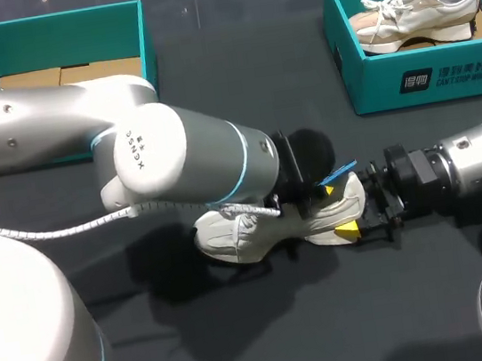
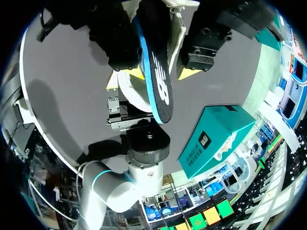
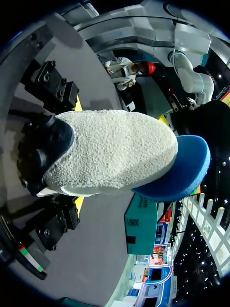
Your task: Take the shoe out of the shoebox, open the shoe tongue, remove and reinsert the insole, then place the shoe into the shoebox
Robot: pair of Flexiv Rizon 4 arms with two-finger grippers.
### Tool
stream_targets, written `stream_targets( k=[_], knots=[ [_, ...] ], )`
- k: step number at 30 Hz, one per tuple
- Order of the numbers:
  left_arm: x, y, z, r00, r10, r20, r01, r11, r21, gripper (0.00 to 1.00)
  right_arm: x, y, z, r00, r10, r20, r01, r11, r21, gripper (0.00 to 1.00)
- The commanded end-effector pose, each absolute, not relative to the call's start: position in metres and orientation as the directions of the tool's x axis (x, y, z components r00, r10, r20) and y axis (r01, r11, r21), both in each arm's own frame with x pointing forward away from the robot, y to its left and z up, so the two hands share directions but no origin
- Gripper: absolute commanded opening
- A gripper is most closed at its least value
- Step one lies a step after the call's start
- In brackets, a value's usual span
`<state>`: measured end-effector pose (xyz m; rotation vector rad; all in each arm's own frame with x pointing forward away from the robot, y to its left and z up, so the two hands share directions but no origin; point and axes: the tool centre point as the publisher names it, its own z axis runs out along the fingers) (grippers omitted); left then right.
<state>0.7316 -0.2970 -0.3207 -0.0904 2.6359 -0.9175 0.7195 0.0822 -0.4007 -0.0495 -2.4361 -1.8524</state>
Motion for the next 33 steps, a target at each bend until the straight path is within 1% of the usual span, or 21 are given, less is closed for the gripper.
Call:
stream_targets(
  k=[1,8,10,14,18,19,20,33],
  knots=[
    [0.73,-0.298,-0.324,-0.932,-0.186,-0.311,0.047,0.79,-0.612,0.41,0.719,0.082,-0.401,-0.996,-0.023,0.084,0.074,0.271,0.96,0.0],
    [0.734,-0.292,-0.33,-0.935,-0.202,-0.293,0.028,0.779,-0.626,0.34,0.719,0.082,-0.401,-0.996,-0.023,0.084,0.074,0.271,0.96,0.0],
    [0.735,-0.291,-0.332,-0.935,-0.204,-0.289,0.024,0.777,-0.629,0.28,0.719,0.082,-0.401,-0.996,-0.023,0.084,0.074,0.271,0.96,0.0],
    [0.737,-0.292,-0.335,-0.94,-0.204,-0.275,0.016,0.776,-0.63,0.23,0.719,0.082,-0.401,-0.996,-0.023,0.084,0.074,0.271,0.96,0.0],
    [0.74,-0.293,-0.336,-0.946,-0.201,-0.255,0.008,0.771,-0.636,0.11,0.719,0.082,-0.401,-0.996,-0.023,0.084,0.074,0.271,0.96,0.0],
    [0.741,-0.294,-0.336,-0.949,-0.2,-0.246,0.004,0.768,-0.64,0.02,0.719,0.082,-0.401,-0.996,-0.023,0.084,0.074,0.271,0.96,0.0],
    [0.742,-0.294,-0.336,-0.953,-0.197,-0.232,0.0,0.763,-0.647,0.0,0.719,0.082,-0.401,-0.996,-0.023,0.084,0.074,0.271,0.96,0.0],
    [0.747,-0.306,-0.306,-0.986,-0.14,-0.089,-0.029,0.673,-0.739,0.0,0.719,0.082,-0.401,-0.996,-0.023,0.084,0.074,0.271,0.96,0.0]
  ],
)
